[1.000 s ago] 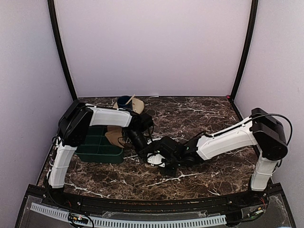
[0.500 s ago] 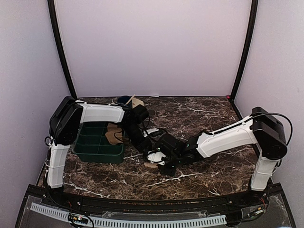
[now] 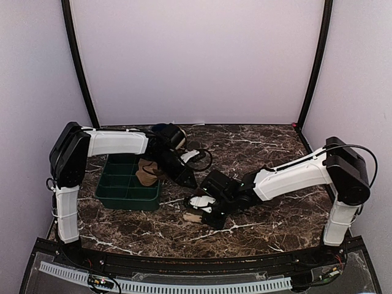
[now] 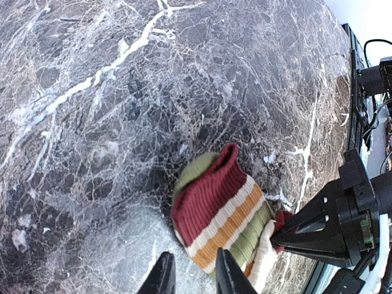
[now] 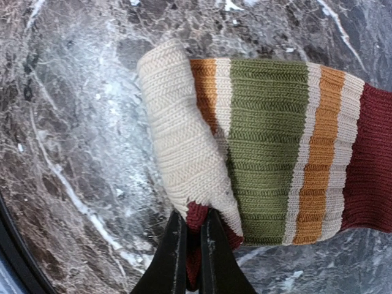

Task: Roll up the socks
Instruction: Roll the sock at the center of the board.

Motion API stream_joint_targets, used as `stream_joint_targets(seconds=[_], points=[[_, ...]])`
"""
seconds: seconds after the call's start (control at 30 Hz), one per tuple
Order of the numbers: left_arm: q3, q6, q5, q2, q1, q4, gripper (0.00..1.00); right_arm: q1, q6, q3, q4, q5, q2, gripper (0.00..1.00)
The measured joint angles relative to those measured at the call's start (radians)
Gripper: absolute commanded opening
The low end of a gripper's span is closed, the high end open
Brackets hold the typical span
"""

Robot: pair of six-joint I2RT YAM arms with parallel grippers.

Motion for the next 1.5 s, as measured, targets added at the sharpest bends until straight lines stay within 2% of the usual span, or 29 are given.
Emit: stream_joint_targets(seconds=[0.3,0.7,0.87,1.5], points=[[-0.083,-0.025,-0.007,-0.01,0.0,0.076,0.26,-0.037,0.063,-0.004,-0.007,-0.15,0.0,0.0],[-0.097,-0.045,0.001,-0.039,0.0,0.126,0.28,-0.092,0.113,-0.05,0.024,-0.33,-0.006,0.0],[-0.122,-0.052,0.012,-0.056,0.0,0.158,0.31,-0.109,0.134,-0.081,0.05,-0.394,-0.011,0.0],[-0.192,-0.068,0.048,-0.056,0.0,0.252,0.32,-0.206,0.163,-0.132,0.051,-0.603,-0.003,0.0]])
